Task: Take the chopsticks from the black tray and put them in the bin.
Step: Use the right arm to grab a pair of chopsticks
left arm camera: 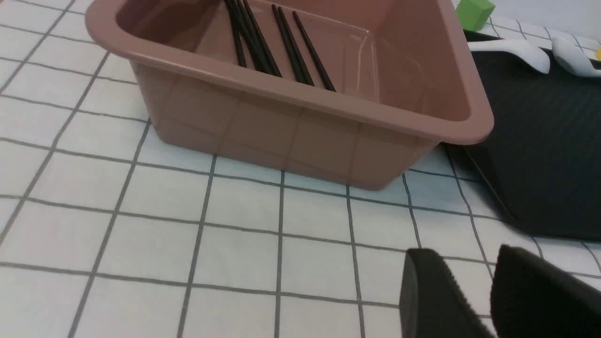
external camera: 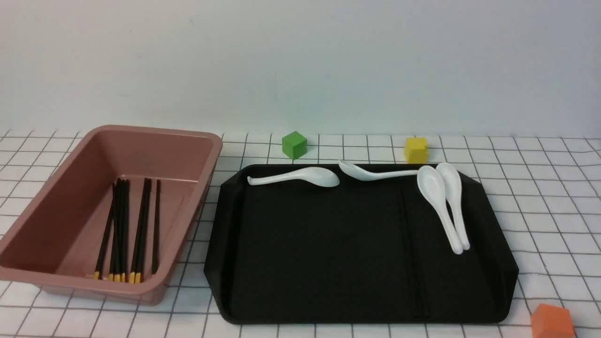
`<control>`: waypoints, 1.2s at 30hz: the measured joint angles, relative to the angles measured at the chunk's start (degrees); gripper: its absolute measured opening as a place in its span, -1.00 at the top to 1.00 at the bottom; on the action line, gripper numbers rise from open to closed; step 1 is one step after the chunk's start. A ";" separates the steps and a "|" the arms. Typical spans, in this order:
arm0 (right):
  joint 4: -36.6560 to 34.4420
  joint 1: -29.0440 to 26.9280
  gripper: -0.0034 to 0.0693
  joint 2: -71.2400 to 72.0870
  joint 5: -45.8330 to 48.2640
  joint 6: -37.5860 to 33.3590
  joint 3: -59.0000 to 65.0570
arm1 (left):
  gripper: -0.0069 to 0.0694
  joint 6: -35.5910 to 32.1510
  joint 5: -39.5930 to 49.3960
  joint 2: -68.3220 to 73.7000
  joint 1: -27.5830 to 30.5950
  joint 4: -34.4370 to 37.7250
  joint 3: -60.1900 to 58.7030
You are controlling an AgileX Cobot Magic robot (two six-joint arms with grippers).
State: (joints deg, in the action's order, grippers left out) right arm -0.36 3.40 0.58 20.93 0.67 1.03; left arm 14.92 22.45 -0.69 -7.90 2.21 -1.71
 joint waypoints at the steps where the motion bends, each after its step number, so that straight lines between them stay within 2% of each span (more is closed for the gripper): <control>1: 0.00 0.00 0.52 0.00 0.00 0.00 0.00 | 0.25 0.00 0.00 0.00 0.00 0.00 0.00; 36: -0.06 0.00 0.43 0.00 0.00 -0.05 0.00 | 0.20 0.00 0.00 0.00 0.00 0.00 0.00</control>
State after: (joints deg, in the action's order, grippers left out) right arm -0.42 3.40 0.58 20.93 0.62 1.03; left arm 14.92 22.45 -0.69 -7.90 2.21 -1.71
